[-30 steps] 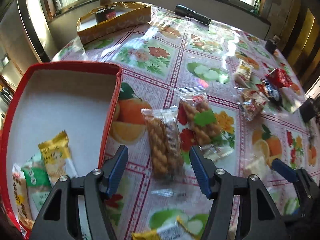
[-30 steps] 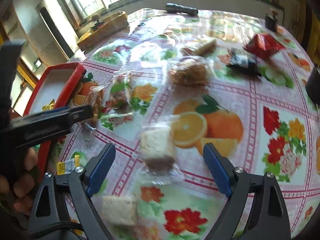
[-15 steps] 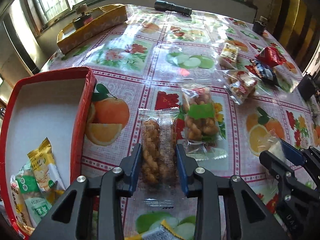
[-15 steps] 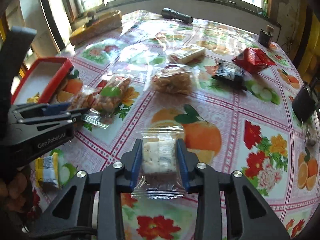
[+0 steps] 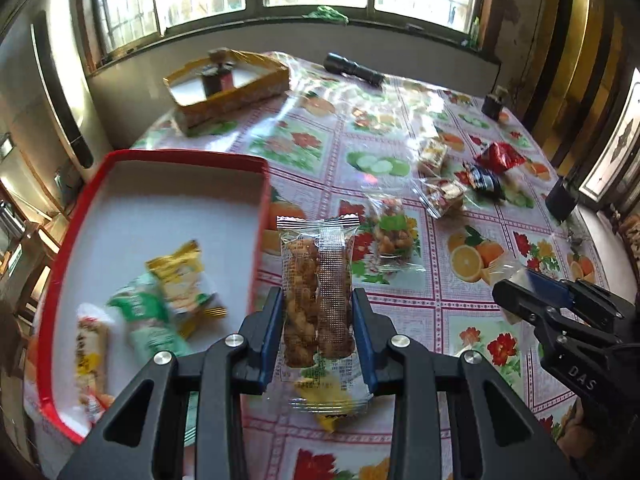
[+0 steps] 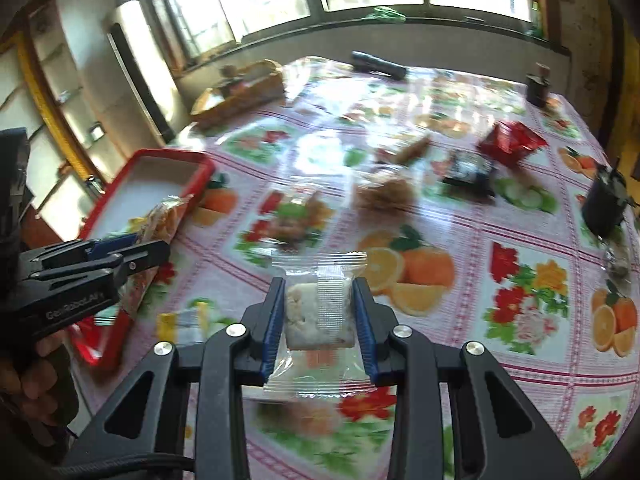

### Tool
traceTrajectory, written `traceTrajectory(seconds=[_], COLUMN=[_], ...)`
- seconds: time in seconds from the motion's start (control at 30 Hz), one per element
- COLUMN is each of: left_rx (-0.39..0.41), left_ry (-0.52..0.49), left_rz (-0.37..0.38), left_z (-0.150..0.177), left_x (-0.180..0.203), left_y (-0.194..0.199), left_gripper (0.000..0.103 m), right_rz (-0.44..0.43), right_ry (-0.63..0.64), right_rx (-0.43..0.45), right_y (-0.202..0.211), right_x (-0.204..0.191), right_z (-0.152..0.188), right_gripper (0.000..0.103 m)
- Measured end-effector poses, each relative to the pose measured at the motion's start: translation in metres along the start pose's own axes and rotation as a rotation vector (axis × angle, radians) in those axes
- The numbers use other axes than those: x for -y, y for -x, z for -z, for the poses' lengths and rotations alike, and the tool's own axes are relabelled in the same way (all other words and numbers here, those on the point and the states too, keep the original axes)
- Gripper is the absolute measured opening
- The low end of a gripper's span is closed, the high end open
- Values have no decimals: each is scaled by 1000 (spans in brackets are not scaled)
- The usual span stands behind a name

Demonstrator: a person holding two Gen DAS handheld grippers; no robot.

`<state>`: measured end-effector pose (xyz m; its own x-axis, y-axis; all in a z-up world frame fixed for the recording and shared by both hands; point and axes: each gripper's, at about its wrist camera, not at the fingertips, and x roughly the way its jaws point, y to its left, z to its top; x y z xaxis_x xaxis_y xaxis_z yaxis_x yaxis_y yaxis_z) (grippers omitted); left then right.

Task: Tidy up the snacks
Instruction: 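Carry the dough-twist bag and rice cake over the tray with both grippers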

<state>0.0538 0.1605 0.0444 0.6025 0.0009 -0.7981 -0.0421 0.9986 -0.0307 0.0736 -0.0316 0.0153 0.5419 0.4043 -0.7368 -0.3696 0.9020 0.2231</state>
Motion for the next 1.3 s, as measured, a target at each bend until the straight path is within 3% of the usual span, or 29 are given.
traceTrajectory(seconds=[0.47, 0.73, 1.3], left_rx=[70, 74, 8], left_ry=[138, 187, 246], left_rz=[-126, -161, -183], left_z=[10, 6, 5], left_x=[-90, -123, -159], left_y=[40, 34, -5], left_gripper=[33, 33, 33], right_rz=[-216, -308, -332], right_ry=[113, 153, 187], right_rx=[-28, -29, -63], right_y=[-32, -58, -126], right_x=[-89, -134, -168], right_z=[-21, -43, -74], right_gripper=[35, 35, 36])
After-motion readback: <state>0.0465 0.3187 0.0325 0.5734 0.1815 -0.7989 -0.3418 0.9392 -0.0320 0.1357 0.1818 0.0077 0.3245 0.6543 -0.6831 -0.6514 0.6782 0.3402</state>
